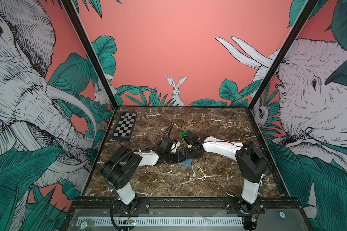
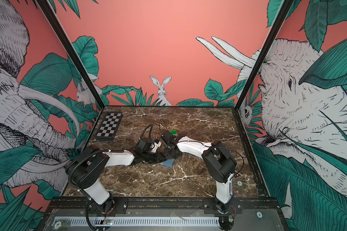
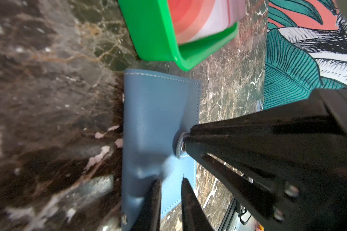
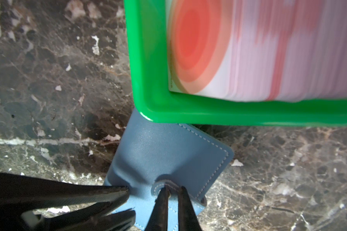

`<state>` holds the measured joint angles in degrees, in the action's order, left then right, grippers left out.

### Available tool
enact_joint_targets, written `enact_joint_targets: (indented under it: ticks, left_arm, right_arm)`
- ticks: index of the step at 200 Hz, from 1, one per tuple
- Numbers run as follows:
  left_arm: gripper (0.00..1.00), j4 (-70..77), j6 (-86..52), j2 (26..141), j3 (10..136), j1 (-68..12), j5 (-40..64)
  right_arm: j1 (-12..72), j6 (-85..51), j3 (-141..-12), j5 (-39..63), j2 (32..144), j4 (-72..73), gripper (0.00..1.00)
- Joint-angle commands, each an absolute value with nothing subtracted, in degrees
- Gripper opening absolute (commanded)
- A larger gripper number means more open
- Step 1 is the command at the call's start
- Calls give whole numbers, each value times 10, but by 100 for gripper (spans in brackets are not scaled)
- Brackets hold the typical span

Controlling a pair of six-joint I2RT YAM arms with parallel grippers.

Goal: Insert credit cards into a card holder
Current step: Close the button on the card holder.

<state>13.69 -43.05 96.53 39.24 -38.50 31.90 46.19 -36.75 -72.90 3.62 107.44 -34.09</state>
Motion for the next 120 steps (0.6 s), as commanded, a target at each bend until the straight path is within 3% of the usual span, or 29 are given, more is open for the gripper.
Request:
enact_joint_targets:
  ticks: [1, 120]
  left_arm:
    - [21, 95, -426, 964, 382, -388, 304]
    - [21, 97, -426, 965, 381, -388, 304]
  right_arm:
    - [468, -362, -729, 23, 1097, -369, 11]
    - [469, -366, -727, 5, 1109, -388, 9]
